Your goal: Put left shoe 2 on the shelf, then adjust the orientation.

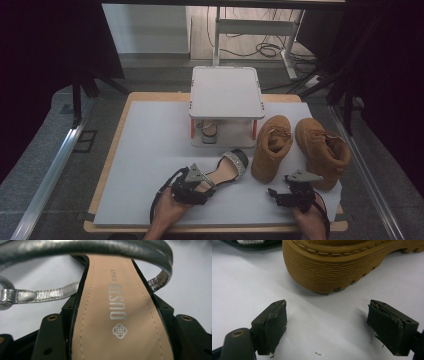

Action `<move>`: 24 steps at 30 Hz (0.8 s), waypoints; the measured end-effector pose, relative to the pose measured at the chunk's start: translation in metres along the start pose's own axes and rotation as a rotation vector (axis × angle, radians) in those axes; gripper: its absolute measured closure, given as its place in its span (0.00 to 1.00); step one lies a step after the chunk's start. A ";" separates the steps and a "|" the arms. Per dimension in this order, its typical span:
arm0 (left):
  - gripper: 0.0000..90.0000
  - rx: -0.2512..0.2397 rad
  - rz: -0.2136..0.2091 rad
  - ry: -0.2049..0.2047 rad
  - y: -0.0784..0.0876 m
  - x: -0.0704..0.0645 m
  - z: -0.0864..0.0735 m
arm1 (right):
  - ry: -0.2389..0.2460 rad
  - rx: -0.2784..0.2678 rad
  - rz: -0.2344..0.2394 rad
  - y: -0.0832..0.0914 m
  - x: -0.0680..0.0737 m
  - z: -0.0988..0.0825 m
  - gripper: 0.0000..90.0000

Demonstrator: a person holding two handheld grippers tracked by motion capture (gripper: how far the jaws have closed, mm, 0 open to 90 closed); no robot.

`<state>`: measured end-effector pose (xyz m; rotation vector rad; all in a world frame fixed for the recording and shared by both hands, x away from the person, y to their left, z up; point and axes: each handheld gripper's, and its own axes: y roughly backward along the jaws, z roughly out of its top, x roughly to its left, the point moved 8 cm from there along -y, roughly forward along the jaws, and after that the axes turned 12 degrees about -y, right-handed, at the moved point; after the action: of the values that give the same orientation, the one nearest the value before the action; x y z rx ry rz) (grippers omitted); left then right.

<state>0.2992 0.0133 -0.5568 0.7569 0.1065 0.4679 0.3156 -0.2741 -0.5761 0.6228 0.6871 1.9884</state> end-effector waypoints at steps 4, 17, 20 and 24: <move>0.44 -0.023 0.017 0.012 0.008 0.002 0.004 | 0.000 0.000 0.000 0.000 0.000 0.000 0.18; 0.44 -0.046 0.082 0.060 0.019 0.015 0.015 | 0.000 0.000 0.000 0.000 0.000 0.000 0.18; 0.44 -0.053 0.088 0.073 0.018 0.018 0.017 | 0.000 0.000 0.000 0.000 0.000 0.000 0.18; 0.44 -0.051 0.105 0.082 0.015 0.022 0.020 | 0.000 0.000 0.001 0.000 0.000 0.000 0.18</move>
<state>0.3182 0.0193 -0.5303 0.6957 0.1318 0.5995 0.3156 -0.2741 -0.5761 0.6234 0.6869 1.9889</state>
